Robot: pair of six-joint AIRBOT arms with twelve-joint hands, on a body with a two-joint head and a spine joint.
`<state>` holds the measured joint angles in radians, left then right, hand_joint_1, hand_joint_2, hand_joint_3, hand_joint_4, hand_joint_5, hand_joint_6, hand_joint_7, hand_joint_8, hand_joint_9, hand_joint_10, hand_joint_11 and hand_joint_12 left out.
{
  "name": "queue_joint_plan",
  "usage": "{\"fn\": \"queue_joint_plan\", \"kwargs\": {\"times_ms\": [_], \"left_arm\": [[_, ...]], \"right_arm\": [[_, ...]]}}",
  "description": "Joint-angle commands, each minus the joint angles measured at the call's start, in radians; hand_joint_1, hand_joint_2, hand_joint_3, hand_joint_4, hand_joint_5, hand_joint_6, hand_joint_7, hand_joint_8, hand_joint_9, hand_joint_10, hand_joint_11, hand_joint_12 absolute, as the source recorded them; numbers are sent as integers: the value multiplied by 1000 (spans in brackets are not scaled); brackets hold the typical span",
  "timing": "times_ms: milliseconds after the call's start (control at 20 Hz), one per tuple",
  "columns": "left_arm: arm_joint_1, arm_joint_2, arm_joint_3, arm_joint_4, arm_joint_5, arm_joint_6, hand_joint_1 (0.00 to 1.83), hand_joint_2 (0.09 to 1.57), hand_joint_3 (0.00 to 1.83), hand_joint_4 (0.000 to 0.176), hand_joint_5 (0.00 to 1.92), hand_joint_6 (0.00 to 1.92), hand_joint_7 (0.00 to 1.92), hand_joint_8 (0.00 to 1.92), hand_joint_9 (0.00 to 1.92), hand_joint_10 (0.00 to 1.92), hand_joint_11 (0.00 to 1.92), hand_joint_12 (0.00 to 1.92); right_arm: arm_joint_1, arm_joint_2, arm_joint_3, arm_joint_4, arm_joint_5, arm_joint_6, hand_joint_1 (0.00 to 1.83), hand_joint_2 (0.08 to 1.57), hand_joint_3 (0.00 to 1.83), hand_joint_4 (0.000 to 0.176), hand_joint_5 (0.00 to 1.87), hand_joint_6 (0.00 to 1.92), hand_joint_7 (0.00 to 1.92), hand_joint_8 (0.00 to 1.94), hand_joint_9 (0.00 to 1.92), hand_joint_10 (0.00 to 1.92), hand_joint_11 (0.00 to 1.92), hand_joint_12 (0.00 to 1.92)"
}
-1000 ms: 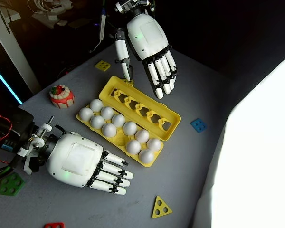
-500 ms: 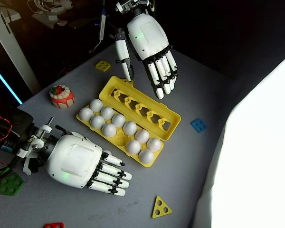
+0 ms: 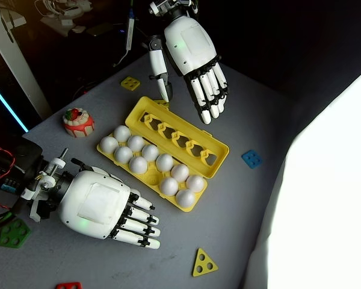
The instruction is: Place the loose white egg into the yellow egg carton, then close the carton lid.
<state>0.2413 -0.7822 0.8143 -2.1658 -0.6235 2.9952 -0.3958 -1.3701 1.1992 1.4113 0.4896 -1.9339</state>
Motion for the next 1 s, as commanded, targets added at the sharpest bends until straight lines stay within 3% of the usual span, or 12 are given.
{"fn": "queue_joint_plan", "kwargs": {"times_ms": [0, 150, 300, 350, 400, 450, 500, 650, 700, 750, 850, 950], "left_arm": [[-16, 2, 4, 46, 25, 3, 456, 1361, 0, 43, 125, 6, 127, 0, 136, 0, 0, 699], [-19, 3, 8, 46, 25, 3, 440, 1365, 1, 45, 102, 2, 107, 1, 128, 2, 0, 651], [-23, 3, 14, 46, 20, 3, 408, 1380, 7, 43, 94, 2, 102, 0, 121, 1, 0, 629], [-23, 3, 16, 46, 18, 3, 383, 1380, 5, 48, 89, 6, 91, 1, 119, 4, 0, 591], [-23, 3, 18, 46, 17, 3, 394, 1375, 2, 45, 104, 9, 107, 5, 132, 8, 0, 641], [-23, 3, 23, 45, 16, 3, 394, 1375, 2, 45, 104, 9, 107, 5, 132, 8, 0, 641], [-24, 3, 27, 45, 16, 3, 388, 1375, 2, 35, 118, 10, 136, 9, 151, 12, 0, 677], [-27, 4, 35, 45, 17, 3, 415, 1369, 0, 42, 98, 8, 146, 10, 163, 11, 0, 723], [-28, 5, 35, 45, 17, 3, 402, 1376, 2, 39, 116, 12, 165, 11, 166, 10, 0, 780], [-28, 5, 35, 45, 16, 3, 363, 1385, 5, 43, 106, 5, 155, 3, 141, 8, 0, 684], [-28, 5, 35, 45, 16, 3, 354, 1395, 7, 47, 113, 4, 116, 0, 135, 5, 0, 666], [-28, 5, 35, 45, 16, 3, 426, 1374, 0, 46, 122, 4, 130, 5, 162, 12, 0, 790]], "right_arm": [[25, 17, 2, -94, 31, 65, 1040, 1245, 11, 0, 737, 1381, 378, 12, 120, 94, 3, 9], [46, 37, -2, -261, 36, 246, 1077, 1224, 1, 0, 778, 1312, 402, 3, 129, 133, 0, 125], [55, 43, -5, -441, 57, 417, 1079, 1228, 2, 0, 770, 1329, 399, 1, 125, 141, 0, 119], [52, 43, -5, -497, 63, 480, 1076, 1230, 1, 0, 768, 1330, 391, 1, 108, 159, 0, 11], [49, 43, -5, -546, 69, 534, 1089, 1227, 0, 0, 771, 1324, 383, 2, 101, 162, 0, 1], [42, 43, -5, -628, 93, 661, 1089, 1227, 0, 0, 771, 1324, 383, 2, 101, 162, 0, 1], [38, 42, -6, -653, 109, 718, 1087, 1230, 1, 0, 765, 1333, 376, 0, 97, 166, 0, 0], [7, 41, -11, -790, 176, 892, 1085, 1235, 3, 0, 756, 1346, 375, 7, 105, 187, 18, 26], [-6, 41, -11, -853, 212, 939, 1074, 1240, 0, 0, 752, 1356, 385, 1, 97, 225, 3, 161], [-16, 41, -11, -902, 244, 991, 1070, 1239, 0, 0, 753, 1354, 379, 2, 80, 252, 0, 255], [-26, 40, -11, -949, 262, 1039, 1083, 1225, 0, 0, 777, 1318, 387, 3, 63, 299, 0, 445], [-40, 32, -11, -952, 273, 1048, 1084, 1216, 0, 0, 792, 1298, 406, 7, 65, 327, 0, 401]]}}
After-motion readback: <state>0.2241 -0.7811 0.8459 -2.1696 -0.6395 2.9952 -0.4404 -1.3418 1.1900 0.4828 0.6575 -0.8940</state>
